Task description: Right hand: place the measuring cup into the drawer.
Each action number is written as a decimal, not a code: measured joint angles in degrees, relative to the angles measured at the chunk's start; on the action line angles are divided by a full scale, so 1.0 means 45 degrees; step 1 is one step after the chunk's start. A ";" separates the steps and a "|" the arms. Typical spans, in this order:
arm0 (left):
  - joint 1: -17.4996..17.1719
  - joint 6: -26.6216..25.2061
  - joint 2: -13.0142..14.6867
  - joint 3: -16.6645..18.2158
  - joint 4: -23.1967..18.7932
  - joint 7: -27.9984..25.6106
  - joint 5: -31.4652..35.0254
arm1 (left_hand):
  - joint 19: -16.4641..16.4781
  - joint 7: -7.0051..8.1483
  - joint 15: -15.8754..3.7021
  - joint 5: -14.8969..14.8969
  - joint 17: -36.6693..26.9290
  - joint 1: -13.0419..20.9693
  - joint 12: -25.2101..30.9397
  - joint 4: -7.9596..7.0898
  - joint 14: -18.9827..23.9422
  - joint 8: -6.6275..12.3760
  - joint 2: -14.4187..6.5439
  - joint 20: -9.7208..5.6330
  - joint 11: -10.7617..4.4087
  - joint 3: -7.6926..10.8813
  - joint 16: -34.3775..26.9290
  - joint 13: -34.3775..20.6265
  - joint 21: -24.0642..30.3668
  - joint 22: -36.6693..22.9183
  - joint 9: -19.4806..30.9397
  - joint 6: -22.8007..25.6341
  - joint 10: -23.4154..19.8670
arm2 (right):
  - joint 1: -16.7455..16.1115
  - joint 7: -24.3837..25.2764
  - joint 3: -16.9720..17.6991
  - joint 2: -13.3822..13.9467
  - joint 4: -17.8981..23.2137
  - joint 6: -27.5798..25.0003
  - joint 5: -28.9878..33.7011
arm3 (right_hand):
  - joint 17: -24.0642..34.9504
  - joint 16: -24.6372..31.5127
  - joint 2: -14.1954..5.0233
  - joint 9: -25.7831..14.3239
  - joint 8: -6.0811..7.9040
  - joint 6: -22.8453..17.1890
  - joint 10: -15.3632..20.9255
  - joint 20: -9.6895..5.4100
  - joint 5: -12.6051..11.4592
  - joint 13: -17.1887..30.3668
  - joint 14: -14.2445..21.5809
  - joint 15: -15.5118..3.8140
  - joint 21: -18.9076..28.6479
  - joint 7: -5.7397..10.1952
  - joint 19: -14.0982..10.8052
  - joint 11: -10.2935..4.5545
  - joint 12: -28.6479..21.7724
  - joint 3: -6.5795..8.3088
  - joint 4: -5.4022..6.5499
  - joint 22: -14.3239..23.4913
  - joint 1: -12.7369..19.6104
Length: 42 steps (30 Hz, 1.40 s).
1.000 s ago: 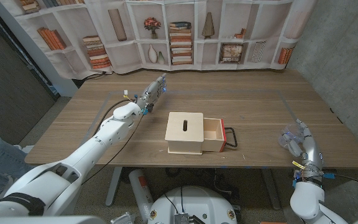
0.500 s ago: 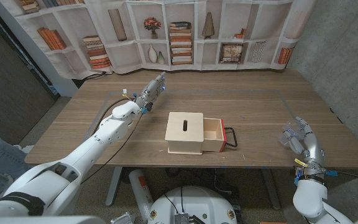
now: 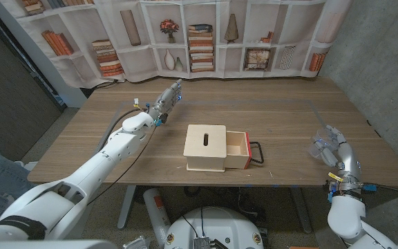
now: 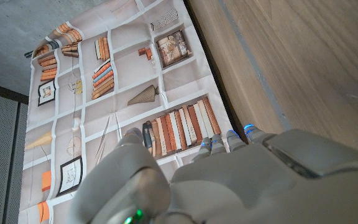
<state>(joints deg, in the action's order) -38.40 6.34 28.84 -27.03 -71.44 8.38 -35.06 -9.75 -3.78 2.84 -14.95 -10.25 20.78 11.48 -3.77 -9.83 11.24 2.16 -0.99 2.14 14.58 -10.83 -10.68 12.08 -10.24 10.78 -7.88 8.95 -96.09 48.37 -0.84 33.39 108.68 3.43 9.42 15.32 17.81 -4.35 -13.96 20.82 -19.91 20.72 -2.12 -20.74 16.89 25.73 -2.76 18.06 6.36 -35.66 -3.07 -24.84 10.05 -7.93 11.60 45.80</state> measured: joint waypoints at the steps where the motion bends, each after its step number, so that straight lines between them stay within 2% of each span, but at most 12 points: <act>1: 0.0000 -0.0001 0.0000 0.0000 0.0000 -0.0001 -0.0001 | 0.0000 0.0000 0.0000 0.0000 0.0000 0.0000 0.0000 0.0000 0.0000 0.0000 0.0000 0.0000 0.0000 0.0000 0.0000 0.0000 0.0000 -0.0001 0.0000 0.0000 0.0000 | 0.0000 0.0000 0.0007 -0.0002 0.0005 0.0000 0.0000 | 0.0000 -0.0001 0.0000 -0.0008 0.0002 -0.0019 0.0024 -0.0006 0.0000 0.0004 0.0025 0.0024 0.0000 0.0018 -0.0006 -0.0022 0.0000 0.0052 -0.0025 0.0000 0.0000; 8: 0.0004 -0.0018 0.0073 0.0035 -0.0041 0.0014 -0.0010 | 0.0000 0.0000 0.0000 0.0000 0.0000 0.0050 0.0000 0.0000 0.0000 0.0000 -0.0050 0.0000 0.0000 -0.0001 0.0000 0.0000 0.0000 0.0000 0.0000 0.0000 0.0000 | -0.0003 -0.0143 0.0090 -0.0067 0.0093 0.0205 0.0050 | 0.0060 0.0049 -0.0117 -0.0074 0.0124 -0.0280 0.0244 -0.0054 0.0235 0.0063 0.0204 0.0066 0.0000 0.0001 -0.0053 0.0025 -0.0172 0.0108 0.0024 0.0051 0.0114; 16: 0.0121 -0.0015 0.0071 0.0040 0.0100 0.0158 -0.0017 | 0.0000 0.0000 0.0000 0.0000 0.0000 0.0050 0.0000 0.0000 0.0000 0.0000 -0.0050 0.0000 0.0000 0.0000 0.0000 0.0000 0.0000 0.0000 0.0000 0.0000 0.0000 | 0.0020 -0.0438 0.0250 -0.0107 0.0188 0.0445 0.0011 | 0.0058 0.0049 -0.0269 -0.0075 0.0128 -0.0338 0.0312 -0.0146 0.0385 0.0063 0.0321 0.0048 0.0099 0.0021 -0.0144 0.0093 -0.0283 0.0161 -0.0029 0.0061 0.0199; 21: 0.0219 0.0030 0.0022 0.0043 0.0300 0.0239 -0.0025 | 0.0000 0.0000 0.0000 0.0000 0.0000 0.0050 0.0000 -0.0001 0.0000 0.0000 -0.0050 0.0000 0.0000 0.0001 0.0000 0.0000 0.0001 0.0000 0.0000 0.0000 0.0000 | 0.0089 -0.0864 0.0400 -0.0117 0.0198 0.0885 -0.0323 | 0.0076 0.0097 -0.0319 -0.0073 0.0129 -0.0453 0.0360 -0.0151 0.0495 0.0122 0.0430 0.0021 0.0099 0.0000 -0.0150 0.0141 -0.0296 0.0214 0.0024 0.0061 0.0248; 42: 0.0559 0.0216 -0.0178 -0.0005 0.0910 0.0498 -0.0013 | 0.0000 0.0000 0.0000 0.0074 0.0000 0.0050 0.0000 -0.0021 0.0000 0.0000 -0.0050 0.0000 0.0000 -0.0087 0.0000 0.0000 0.0001 0.0000 0.0000 0.0000 0.0000 | 0.0463 -0.2705 0.1011 -0.0151 -0.0058 0.2287 -0.1853 | 0.0117 0.0188 -0.0336 -0.0124 0.0278 -0.0932 0.0749 -0.0326 0.1036 0.0239 0.0885 -0.0022 0.0250 -0.0167 -0.0325 0.0344 -0.0531 0.0410 -0.0067 0.0058 0.0236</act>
<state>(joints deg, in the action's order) -35.88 7.31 28.04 -27.05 -67.34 10.62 -35.12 -9.75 -3.78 2.84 -14.62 -10.25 21.00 11.48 -3.87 -9.83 11.24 1.94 -1.00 2.14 14.19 -10.83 -10.68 12.08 -10.24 10.78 -7.88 8.95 -94.01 36.19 3.71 32.71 108.42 13.72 1.08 15.84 18.65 -5.86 -14.52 22.07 -24.10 24.10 -3.59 -16.07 17.97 29.71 -2.86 19.19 5.60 -37.12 -1.52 -27.23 11.89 -8.23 11.86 46.87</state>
